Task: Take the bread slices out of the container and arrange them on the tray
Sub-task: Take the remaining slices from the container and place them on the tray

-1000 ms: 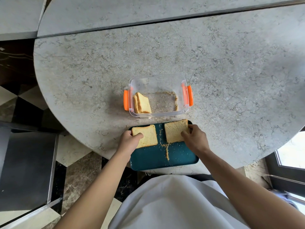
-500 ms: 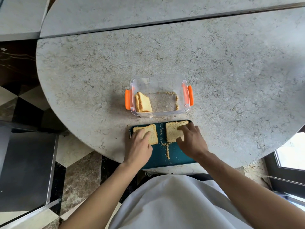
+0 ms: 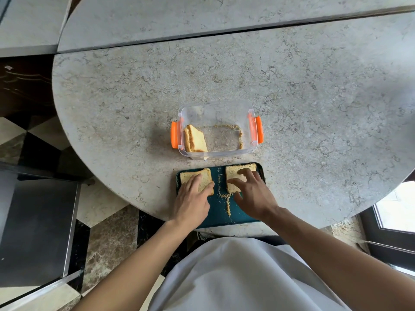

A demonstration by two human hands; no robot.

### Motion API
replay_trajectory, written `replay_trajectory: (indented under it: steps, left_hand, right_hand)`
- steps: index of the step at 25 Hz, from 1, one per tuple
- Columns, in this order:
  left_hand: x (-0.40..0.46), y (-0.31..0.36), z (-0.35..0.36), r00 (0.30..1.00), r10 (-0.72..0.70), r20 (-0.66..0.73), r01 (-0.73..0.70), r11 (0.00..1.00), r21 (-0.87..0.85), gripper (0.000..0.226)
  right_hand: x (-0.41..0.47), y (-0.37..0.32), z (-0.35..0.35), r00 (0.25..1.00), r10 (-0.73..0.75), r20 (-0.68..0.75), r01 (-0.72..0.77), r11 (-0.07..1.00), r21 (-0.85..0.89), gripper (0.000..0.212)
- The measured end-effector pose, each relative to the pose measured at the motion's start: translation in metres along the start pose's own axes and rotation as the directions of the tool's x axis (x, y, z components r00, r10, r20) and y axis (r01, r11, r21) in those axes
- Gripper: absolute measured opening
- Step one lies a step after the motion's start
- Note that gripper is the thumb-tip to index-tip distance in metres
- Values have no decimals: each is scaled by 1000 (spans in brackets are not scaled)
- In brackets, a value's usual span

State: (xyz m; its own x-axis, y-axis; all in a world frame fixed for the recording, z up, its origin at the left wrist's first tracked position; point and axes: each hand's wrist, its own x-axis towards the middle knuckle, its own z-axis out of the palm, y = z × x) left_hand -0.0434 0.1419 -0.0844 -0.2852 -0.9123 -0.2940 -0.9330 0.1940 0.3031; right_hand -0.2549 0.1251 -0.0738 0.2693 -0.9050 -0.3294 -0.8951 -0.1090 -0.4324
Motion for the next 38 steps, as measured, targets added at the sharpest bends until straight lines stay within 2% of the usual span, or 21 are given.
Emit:
replay_trajectory:
  steps: [3,6,8,10,12,14,15,17,22,27,30,33,36,38]
  left_hand:
    - [2,7,-19,968,57,-246,-103,978,-179,35]
    - [12,13,-49,866,54,-497,-205,945,-254,18]
    - [22,15,-73,816,-11,-577,-218,920,-326,16]
    - [37,15,-93,833,-167,-527,-109,885,-453,25]
    - [56,12,-105,884,-359,-298,96,766,-636,32]
    - [73,10,-111,880,-466,-87,248,609,-754,26]
    - [79,10,-113,869,-494,-28,290,554,-780,27]
    - [87,10,-116,855,-517,27,323,491,-809,34]
    - [100,20,-118,852,-520,57,391,559,-731,41]
    - [110,21,-117,852,-523,26,400,618,-677,29]
    - [116,22,-118,898,-439,14,391,784,-483,24]
    - [123,20,-110,942,-321,-101,282,917,-283,27]
    - [132,19,-100,946,-269,-179,256,962,-92,34]
    - [140,20,-97,945,-254,-203,252,967,-40,35]
  right_hand:
    - [3,-19,-20,983,-158,-99,172,972,159,30]
    - [18,-44,-47,939,-258,-227,312,917,249,20]
    - [35,-58,-64,910,-269,-315,359,891,277,15]
    - [60,-66,-74,902,-223,-369,346,886,310,16]
    - [92,-70,-78,942,-113,-316,223,914,338,19]
    - [123,-70,-75,990,24,-140,17,959,284,27]
    - [137,-70,-71,996,77,-42,-64,966,251,33]
    - [154,-71,-60,989,94,112,-119,964,237,44]
    - [169,-70,-47,975,75,210,-112,979,171,47]
    - [175,-66,-51,975,102,196,-140,972,190,51]
    - [177,-58,-57,979,166,121,-193,946,260,46]
    - [178,-49,-60,969,227,95,-243,941,237,41]
    - [177,-46,-58,968,237,80,-248,953,176,39]
    - [176,-46,-57,969,239,64,-246,958,146,34]
